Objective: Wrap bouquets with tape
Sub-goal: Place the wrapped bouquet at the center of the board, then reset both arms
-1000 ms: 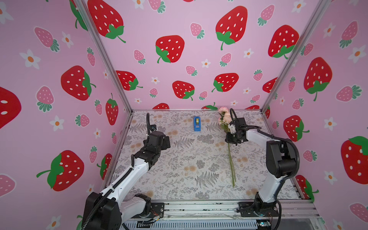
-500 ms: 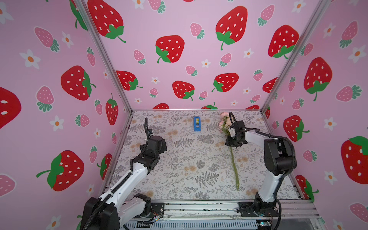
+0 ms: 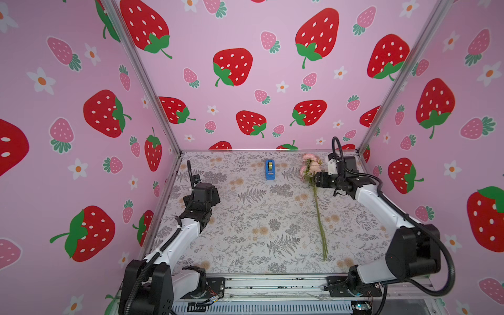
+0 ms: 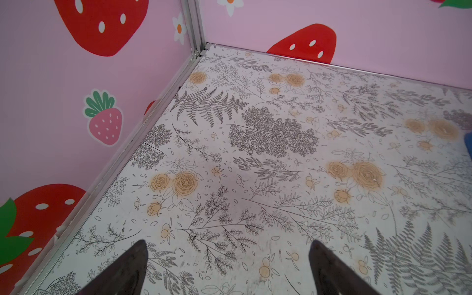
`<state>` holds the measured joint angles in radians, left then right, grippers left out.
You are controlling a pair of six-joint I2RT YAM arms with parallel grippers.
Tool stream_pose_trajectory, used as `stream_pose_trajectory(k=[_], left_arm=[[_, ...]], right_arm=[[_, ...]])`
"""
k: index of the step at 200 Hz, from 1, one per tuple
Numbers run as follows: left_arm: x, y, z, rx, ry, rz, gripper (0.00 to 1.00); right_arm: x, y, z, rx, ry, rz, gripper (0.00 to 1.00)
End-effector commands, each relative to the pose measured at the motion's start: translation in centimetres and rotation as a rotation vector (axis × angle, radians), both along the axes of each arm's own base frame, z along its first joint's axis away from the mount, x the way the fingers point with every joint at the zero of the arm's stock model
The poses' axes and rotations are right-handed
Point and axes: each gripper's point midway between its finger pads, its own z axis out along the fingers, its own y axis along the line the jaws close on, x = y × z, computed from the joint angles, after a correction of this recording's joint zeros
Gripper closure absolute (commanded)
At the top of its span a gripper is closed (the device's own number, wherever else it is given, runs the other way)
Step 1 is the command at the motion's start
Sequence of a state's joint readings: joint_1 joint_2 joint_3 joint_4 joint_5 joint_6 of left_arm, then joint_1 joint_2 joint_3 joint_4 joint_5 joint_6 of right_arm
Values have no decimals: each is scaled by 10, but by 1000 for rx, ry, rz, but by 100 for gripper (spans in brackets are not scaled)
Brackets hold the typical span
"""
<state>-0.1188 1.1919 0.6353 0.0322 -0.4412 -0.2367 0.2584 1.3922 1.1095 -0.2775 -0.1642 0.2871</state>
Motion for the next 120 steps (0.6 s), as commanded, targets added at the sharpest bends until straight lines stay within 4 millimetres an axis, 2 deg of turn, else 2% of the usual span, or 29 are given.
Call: stream_pose_trajectory(k=[1, 10, 22, 39, 55, 66, 78, 85, 101, 120], left_arm=[[19, 9, 2, 29, -65, -21, 1], [23, 14, -4, 21, -66, -13, 1], [29, 16, -13, -4, -79, -23, 1], [35, 13, -24, -46, -107, -78, 1], [35, 22, -27, -48, -136, -58, 1], [33, 31, -33, -62, -160, -24, 1], [31, 39, -43, -88, -169, 9, 1], [32, 40, -44, -90, -183, 10, 1], [35, 26, -45, -96, -174, -82, 1], [36, 4, -47, -102, -206, -220, 1]], right_arm=[[-6, -13, 44, -3, -285, -25, 27], [-13, -24, 59, -12, -421, -63, 25], [-23, -43, 67, -8, -543, -153, 14], [-29, -62, 64, -72, -603, -228, 12], [-31, -82, 40, -150, -588, -300, 10], [-32, -90, 23, -192, -585, -290, 6], [-32, -98, 2, -229, -584, -268, 5], [-32, -111, -7, -246, -578, -302, 5], [-36, -142, -29, -250, -553, -418, 4], [-38, -153, -49, -269, -546, -426, 4]])
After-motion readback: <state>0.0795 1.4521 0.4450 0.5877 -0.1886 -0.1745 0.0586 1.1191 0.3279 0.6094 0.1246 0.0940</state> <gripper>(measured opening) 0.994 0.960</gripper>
